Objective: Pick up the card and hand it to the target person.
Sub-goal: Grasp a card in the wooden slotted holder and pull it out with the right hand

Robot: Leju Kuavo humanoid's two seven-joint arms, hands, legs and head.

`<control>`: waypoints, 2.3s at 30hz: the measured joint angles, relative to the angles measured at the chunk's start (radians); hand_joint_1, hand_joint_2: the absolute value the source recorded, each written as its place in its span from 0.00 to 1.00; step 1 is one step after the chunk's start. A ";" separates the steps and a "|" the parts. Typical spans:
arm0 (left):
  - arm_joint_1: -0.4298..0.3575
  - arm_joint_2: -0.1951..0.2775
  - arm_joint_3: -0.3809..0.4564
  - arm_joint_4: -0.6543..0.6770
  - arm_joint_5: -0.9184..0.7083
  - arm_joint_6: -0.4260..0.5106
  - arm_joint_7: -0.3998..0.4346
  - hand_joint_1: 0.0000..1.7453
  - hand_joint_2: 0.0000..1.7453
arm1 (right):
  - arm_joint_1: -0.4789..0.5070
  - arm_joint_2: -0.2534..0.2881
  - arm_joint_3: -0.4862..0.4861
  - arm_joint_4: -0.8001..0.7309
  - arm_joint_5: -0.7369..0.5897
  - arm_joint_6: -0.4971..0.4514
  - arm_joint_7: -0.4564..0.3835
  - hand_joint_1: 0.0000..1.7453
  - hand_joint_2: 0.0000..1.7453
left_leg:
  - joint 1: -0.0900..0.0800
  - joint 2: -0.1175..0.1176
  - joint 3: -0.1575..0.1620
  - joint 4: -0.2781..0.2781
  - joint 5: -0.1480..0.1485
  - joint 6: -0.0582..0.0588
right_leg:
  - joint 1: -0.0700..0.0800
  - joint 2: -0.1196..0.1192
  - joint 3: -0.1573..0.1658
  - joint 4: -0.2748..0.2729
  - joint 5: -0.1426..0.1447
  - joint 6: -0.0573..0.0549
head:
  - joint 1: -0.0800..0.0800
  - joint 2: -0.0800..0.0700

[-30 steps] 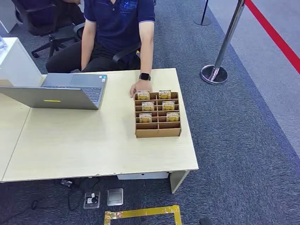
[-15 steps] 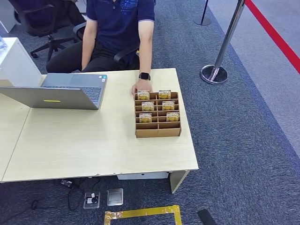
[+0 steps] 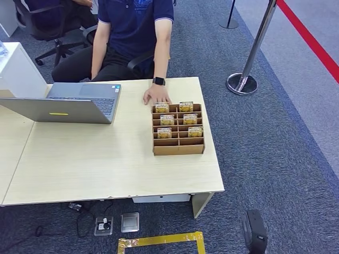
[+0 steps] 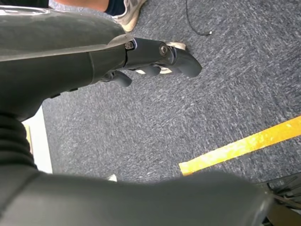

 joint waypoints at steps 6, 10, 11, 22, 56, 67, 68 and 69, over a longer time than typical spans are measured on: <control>-0.004 -0.004 0.041 0.011 -0.039 0.008 0.003 0.00 0.00 | -0.089 -0.032 -0.050 -0.041 -0.078 0.024 -0.178 0.00 0.00 | 0.000 0.000 0.000 0.000 0.000 0.000 | 0.000 0.000 0.000 0.000 0.001 0.001 | 0.000 0.000; -0.005 -0.005 0.061 0.017 -0.054 0.010 0.002 0.00 0.00 | -0.138 -0.053 -0.042 -0.107 -0.131 0.039 -0.278 0.00 0.00 | 0.000 0.000 0.000 0.001 0.000 0.001 | 0.000 0.000 0.000 0.000 0.001 0.001 | 0.000 0.000; -0.005 -0.005 0.064 0.018 -0.056 0.011 0.001 0.00 0.00 | -0.144 -0.056 -0.033 -0.130 -0.140 0.038 -0.292 0.00 0.00 | 0.000 0.000 0.000 0.001 0.000 0.001 | 0.000 0.000 0.000 0.000 0.001 0.001 | 0.000 0.000; -0.005 -0.007 0.096 0.025 -0.061 0.017 -0.004 0.00 0.00 | -0.117 -0.059 0.169 -0.457 -0.170 -0.012 -0.294 0.00 0.00 | 0.000 0.000 0.000 0.001 0.000 0.001 | 0.000 0.000 0.000 0.000 0.001 0.001 | 0.000 0.000; -0.013 -0.024 0.114 0.028 -0.053 0.052 0.012 0.00 0.00 | -0.093 -0.005 0.773 -1.010 0.571 -0.358 0.174 0.00 1.00 | 0.000 0.000 -0.001 0.001 0.001 0.000 | 0.000 0.000 0.000 0.001 0.001 0.001 | 0.000 0.000; -0.027 -0.024 0.114 0.028 -0.065 0.033 0.013 0.00 0.00 | -0.209 0.011 0.901 -0.978 0.736 -0.349 0.373 0.00 1.00 | 0.000 0.000 -0.001 0.001 0.001 0.000 | 0.000 0.000 0.000 0.001 0.001 0.000 | 0.000 0.000; -0.028 -0.024 0.114 0.028 -0.065 0.032 0.013 0.00 0.00 | -0.218 0.013 0.907 -0.970 0.738 -0.343 0.379 0.00 1.00 | 0.000 0.000 -0.001 0.001 0.001 0.000 | 0.000 0.000 0.000 0.001 0.001 0.000 | 0.001 0.000; -0.029 -0.024 0.114 0.028 -0.065 0.031 0.013 0.00 0.00 | -0.227 0.015 0.912 -0.960 0.739 -0.337 0.383 0.00 1.00 | 0.000 0.000 -0.001 0.001 0.001 0.000 | 0.000 0.000 0.000 0.001 0.001 0.000 | 0.001 0.000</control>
